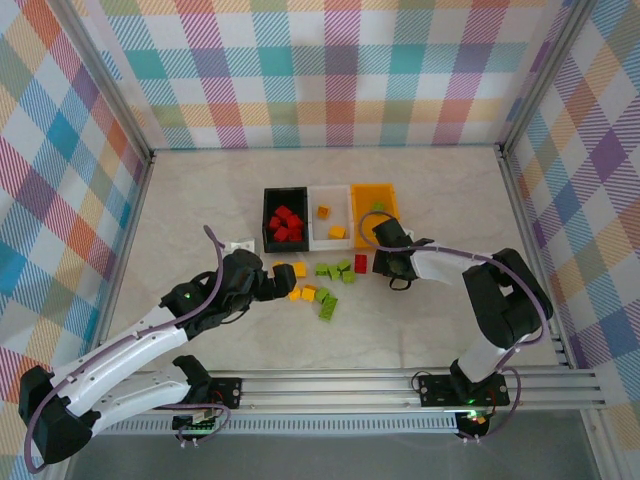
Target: Sort the legos into containers by color
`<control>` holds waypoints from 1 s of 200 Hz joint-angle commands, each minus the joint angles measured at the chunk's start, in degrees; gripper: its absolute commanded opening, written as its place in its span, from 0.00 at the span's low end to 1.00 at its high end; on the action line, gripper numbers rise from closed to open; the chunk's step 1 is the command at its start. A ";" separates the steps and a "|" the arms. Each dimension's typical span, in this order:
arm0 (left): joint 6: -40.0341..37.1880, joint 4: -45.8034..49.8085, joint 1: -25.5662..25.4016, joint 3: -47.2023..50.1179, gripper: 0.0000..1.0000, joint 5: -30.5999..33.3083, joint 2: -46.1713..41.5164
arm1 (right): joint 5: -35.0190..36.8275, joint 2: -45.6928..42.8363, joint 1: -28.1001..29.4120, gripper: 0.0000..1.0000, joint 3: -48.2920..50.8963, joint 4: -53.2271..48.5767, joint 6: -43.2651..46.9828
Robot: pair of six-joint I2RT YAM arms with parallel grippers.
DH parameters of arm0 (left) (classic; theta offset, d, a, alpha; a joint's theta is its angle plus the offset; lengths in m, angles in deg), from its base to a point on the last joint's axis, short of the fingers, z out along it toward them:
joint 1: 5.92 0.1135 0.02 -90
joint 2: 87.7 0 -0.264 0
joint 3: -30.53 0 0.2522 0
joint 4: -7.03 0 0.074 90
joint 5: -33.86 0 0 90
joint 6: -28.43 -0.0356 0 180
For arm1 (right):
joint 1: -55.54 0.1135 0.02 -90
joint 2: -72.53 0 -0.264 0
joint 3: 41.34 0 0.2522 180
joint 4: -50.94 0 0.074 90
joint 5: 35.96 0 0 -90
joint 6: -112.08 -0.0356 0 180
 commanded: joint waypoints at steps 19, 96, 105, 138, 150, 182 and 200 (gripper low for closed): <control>-0.15 1.32 -0.77 1.33 1.00 2.06 -1.40 | -2.47 -2.85 -0.16 0.40 1.48 1.12 2.08; 4.21 5.74 -0.69 7.03 1.00 7.78 -4.81 | -9.51 -9.03 14.09 0.39 -11.25 -0.22 9.44; 4.55 6.02 -0.63 7.36 1.00 7.56 -5.26 | -10.78 -5.88 14.84 0.40 -14.63 0.98 10.03; 4.96 7.06 -0.62 7.88 1.00 6.45 -6.10 | -13.49 7.04 16.11 0.40 -28.72 3.73 12.14; 5.28 7.80 -0.66 7.94 1.00 6.49 -6.20 | -13.77 11.92 16.14 0.40 -34.25 3.21 12.25; 5.99 8.28 -0.60 8.81 1.00 5.75 -6.79 | -11.76 22.93 16.14 0.41 -48.06 -0.06 11.84; 6.34 8.62 -0.61 9.00 1.00 5.61 -7.16 | -11.06 27.69 16.10 0.47 -54.69 -1.29 11.56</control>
